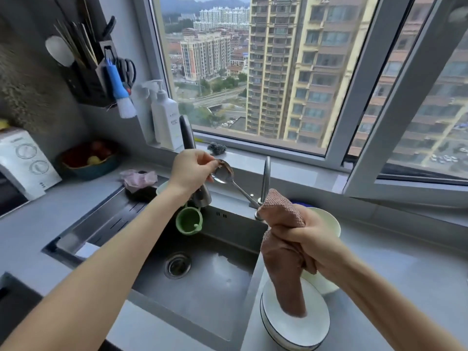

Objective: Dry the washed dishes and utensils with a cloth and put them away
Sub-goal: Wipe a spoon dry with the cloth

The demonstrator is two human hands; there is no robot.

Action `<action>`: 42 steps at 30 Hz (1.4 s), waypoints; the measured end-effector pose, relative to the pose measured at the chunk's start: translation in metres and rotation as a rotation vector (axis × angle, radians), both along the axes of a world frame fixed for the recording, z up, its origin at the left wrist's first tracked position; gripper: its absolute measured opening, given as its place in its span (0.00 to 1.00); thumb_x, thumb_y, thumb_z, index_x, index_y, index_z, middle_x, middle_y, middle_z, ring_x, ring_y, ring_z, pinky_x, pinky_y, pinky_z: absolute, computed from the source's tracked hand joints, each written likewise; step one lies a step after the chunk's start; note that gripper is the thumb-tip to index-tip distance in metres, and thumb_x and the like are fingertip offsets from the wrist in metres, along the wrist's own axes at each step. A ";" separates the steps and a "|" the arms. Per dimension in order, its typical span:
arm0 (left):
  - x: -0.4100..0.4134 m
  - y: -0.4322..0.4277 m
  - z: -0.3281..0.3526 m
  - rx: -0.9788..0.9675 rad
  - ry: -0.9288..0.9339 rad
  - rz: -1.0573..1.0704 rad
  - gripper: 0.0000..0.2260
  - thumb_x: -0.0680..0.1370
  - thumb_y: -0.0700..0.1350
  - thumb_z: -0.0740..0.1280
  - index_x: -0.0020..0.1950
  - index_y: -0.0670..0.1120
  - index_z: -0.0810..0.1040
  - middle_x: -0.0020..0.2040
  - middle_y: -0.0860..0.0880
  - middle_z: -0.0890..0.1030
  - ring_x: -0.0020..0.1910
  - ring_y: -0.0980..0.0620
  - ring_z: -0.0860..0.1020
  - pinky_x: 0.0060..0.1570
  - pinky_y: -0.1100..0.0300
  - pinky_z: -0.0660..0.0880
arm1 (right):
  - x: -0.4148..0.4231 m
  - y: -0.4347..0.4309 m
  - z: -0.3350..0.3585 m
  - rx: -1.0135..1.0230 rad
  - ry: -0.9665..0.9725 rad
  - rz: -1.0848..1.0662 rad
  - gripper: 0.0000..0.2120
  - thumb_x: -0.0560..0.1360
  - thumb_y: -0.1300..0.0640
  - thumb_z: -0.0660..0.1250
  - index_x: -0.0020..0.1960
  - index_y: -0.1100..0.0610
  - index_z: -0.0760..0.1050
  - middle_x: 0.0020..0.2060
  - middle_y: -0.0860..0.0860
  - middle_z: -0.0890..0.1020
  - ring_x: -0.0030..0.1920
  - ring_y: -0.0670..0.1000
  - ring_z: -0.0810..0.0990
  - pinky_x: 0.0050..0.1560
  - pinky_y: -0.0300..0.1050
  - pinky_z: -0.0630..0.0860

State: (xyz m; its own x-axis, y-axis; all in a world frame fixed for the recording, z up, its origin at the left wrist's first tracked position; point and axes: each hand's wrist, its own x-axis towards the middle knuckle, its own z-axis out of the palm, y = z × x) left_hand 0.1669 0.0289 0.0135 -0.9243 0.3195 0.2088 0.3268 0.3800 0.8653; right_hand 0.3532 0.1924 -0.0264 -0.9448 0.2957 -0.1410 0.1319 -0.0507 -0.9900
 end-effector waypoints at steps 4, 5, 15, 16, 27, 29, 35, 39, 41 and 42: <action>0.006 -0.015 -0.019 0.263 -0.342 0.028 0.04 0.77 0.39 0.67 0.44 0.38 0.79 0.35 0.46 0.81 0.27 0.59 0.78 0.34 0.64 0.72 | -0.018 -0.010 0.000 -0.004 -0.002 0.026 0.10 0.71 0.74 0.67 0.50 0.64 0.75 0.35 0.55 0.78 0.33 0.46 0.77 0.29 0.35 0.72; 0.009 -0.016 -0.022 0.359 -0.416 0.050 0.04 0.77 0.38 0.66 0.45 0.37 0.79 0.35 0.45 0.81 0.26 0.59 0.78 0.31 0.66 0.72 | -0.024 -0.015 -0.001 -0.007 -0.001 0.035 0.10 0.71 0.74 0.67 0.50 0.64 0.75 0.34 0.54 0.78 0.33 0.46 0.77 0.30 0.35 0.73; -0.043 -0.052 0.004 0.732 -0.582 0.137 0.08 0.77 0.34 0.65 0.38 0.38 0.75 0.25 0.48 0.80 0.19 0.60 0.71 0.20 0.71 0.66 | -0.110 -0.088 0.041 0.088 0.097 0.150 0.08 0.71 0.75 0.64 0.48 0.68 0.73 0.27 0.50 0.79 0.28 0.45 0.79 0.28 0.33 0.73; -0.062 -0.065 0.009 0.755 -0.569 0.180 0.09 0.77 0.33 0.64 0.37 0.38 0.74 0.23 0.48 0.79 0.18 0.61 0.70 0.19 0.71 0.65 | -0.119 -0.098 0.047 0.103 0.101 0.163 0.08 0.71 0.76 0.64 0.48 0.67 0.73 0.26 0.50 0.79 0.28 0.46 0.79 0.27 0.33 0.73; -0.278 -0.260 0.043 0.644 -0.325 0.289 0.05 0.77 0.36 0.67 0.40 0.41 0.76 0.29 0.47 0.82 0.25 0.59 0.79 0.28 0.66 0.78 | -0.307 -0.241 0.086 0.549 0.270 -0.063 0.14 0.70 0.65 0.70 0.50 0.57 0.69 0.37 0.48 0.76 0.35 0.40 0.78 0.32 0.29 0.72; -0.312 -0.287 0.053 0.585 -0.265 0.270 0.05 0.77 0.35 0.66 0.40 0.40 0.75 0.35 0.43 0.81 0.26 0.58 0.80 0.28 0.64 0.79 | -0.343 -0.268 0.088 0.631 0.226 -0.074 0.19 0.67 0.61 0.73 0.52 0.56 0.67 0.39 0.47 0.76 0.43 0.46 0.79 0.46 0.43 0.78; -0.407 -0.337 0.096 0.568 -0.020 0.295 0.08 0.77 0.34 0.65 0.38 0.43 0.72 0.36 0.45 0.78 0.34 0.53 0.79 0.28 0.65 0.78 | -0.425 -0.314 0.105 0.808 0.131 -0.064 0.30 0.67 0.58 0.74 0.65 0.53 0.65 0.48 0.49 0.77 0.51 0.53 0.78 0.54 0.50 0.75; -0.464 -0.345 0.122 0.584 0.139 0.272 0.09 0.76 0.35 0.66 0.38 0.46 0.73 0.36 0.46 0.79 0.30 0.57 0.78 0.28 0.67 0.77 | -0.465 -0.327 0.116 0.826 0.139 -0.048 0.36 0.64 0.49 0.77 0.67 0.48 0.65 0.50 0.47 0.78 0.50 0.49 0.78 0.54 0.47 0.76; -0.489 -0.342 0.131 0.604 0.183 0.264 0.09 0.76 0.35 0.67 0.38 0.46 0.74 0.36 0.47 0.79 0.26 0.60 0.78 0.28 0.67 0.77 | -0.479 -0.332 0.123 0.861 0.123 -0.055 0.36 0.64 0.39 0.75 0.66 0.46 0.64 0.51 0.47 0.78 0.51 0.49 0.78 0.55 0.48 0.76; -0.499 -0.339 0.134 0.620 0.199 0.256 0.08 0.76 0.35 0.67 0.39 0.45 0.74 0.36 0.47 0.79 0.25 0.61 0.78 0.28 0.67 0.77 | -0.485 -0.334 0.125 0.894 0.113 -0.069 0.36 0.64 0.36 0.73 0.67 0.45 0.63 0.50 0.48 0.78 0.52 0.50 0.78 0.55 0.47 0.75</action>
